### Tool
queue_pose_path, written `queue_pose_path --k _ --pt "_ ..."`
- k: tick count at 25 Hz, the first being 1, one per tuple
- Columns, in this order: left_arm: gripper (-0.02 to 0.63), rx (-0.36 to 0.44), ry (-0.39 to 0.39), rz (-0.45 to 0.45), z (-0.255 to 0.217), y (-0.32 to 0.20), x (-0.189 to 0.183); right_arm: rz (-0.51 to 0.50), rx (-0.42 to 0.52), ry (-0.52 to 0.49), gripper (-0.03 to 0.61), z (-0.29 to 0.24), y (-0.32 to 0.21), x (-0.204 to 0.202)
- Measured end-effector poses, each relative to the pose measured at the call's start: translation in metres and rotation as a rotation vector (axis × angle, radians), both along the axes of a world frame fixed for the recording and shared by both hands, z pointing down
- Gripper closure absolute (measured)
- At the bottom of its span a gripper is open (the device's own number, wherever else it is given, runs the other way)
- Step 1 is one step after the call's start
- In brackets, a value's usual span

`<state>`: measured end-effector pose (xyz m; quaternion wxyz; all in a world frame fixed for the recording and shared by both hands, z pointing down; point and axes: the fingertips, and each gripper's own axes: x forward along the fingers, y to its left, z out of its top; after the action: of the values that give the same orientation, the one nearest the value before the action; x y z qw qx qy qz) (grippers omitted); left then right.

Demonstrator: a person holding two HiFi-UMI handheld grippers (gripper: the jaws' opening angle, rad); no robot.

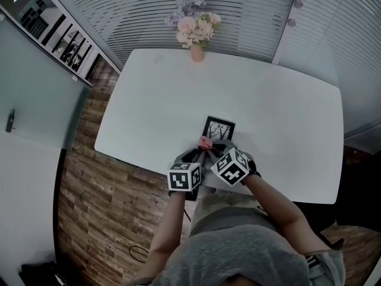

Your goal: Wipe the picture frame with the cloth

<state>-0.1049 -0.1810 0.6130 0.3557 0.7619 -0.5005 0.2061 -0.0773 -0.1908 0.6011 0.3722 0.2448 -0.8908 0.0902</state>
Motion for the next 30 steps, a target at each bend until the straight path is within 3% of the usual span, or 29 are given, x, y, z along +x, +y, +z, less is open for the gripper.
queue_pose_path --k 19,30 --pt "0.494 -0.009 0.007 -0.001 -0.001 0.001 0.0 0.087 0.031 -0.073 0.538 -0.027 -0.024 0.017" --pt "0.494 -0.018 0.015 0.013 -0.001 0.002 0.0 0.146 0.112 -0.001 0.538 -0.031 -0.072 0.049"
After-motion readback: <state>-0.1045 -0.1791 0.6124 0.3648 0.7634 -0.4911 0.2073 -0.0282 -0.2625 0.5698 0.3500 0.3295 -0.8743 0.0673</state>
